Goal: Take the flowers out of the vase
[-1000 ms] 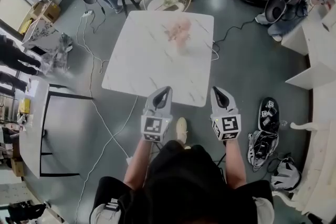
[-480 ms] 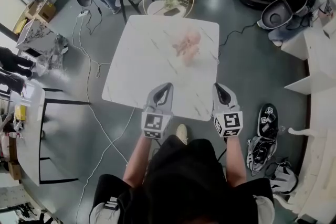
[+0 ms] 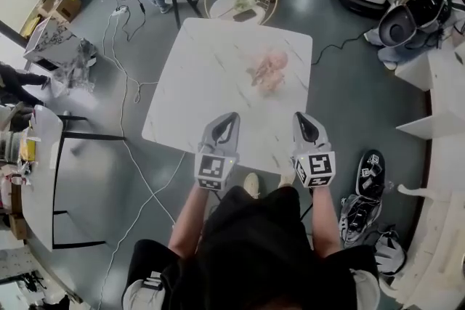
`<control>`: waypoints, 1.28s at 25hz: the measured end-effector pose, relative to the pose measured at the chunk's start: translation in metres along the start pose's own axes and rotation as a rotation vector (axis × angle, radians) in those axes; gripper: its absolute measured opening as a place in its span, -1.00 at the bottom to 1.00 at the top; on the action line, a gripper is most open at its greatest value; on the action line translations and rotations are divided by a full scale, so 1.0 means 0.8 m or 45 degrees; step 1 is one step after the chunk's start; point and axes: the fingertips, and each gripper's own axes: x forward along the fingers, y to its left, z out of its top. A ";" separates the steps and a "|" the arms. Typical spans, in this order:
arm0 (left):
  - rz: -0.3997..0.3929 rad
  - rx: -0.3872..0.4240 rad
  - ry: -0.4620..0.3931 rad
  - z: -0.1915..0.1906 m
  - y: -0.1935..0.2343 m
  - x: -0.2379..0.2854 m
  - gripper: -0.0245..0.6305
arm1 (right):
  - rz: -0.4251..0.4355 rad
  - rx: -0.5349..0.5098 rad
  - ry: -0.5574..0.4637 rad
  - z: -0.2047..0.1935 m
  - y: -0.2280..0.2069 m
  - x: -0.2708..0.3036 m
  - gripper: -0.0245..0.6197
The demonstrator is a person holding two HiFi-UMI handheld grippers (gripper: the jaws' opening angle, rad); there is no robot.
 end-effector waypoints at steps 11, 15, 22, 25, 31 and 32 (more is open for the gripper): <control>0.153 -0.048 0.088 -0.020 0.009 0.058 -0.90 | 0.181 -0.012 0.028 -0.021 -0.045 0.073 -0.90; 0.222 -0.074 0.130 -0.028 0.008 0.079 -0.90 | 0.262 -0.001 0.057 -0.031 -0.063 0.096 -0.90; 0.318 -0.116 0.203 -0.052 0.012 0.101 -0.90 | 0.458 0.013 0.042 -0.049 -0.062 0.127 -0.84; 0.361 -0.139 0.230 -0.060 0.016 0.104 -0.90 | 0.501 -0.003 0.059 -0.061 -0.058 0.141 -0.65; 0.427 -0.157 0.258 -0.073 0.023 0.104 -0.90 | 0.586 -0.071 0.060 -0.072 -0.046 0.165 -0.26; 0.436 -0.160 0.261 -0.074 0.023 0.104 -0.90 | 0.596 -0.082 0.063 -0.074 -0.045 0.169 -0.21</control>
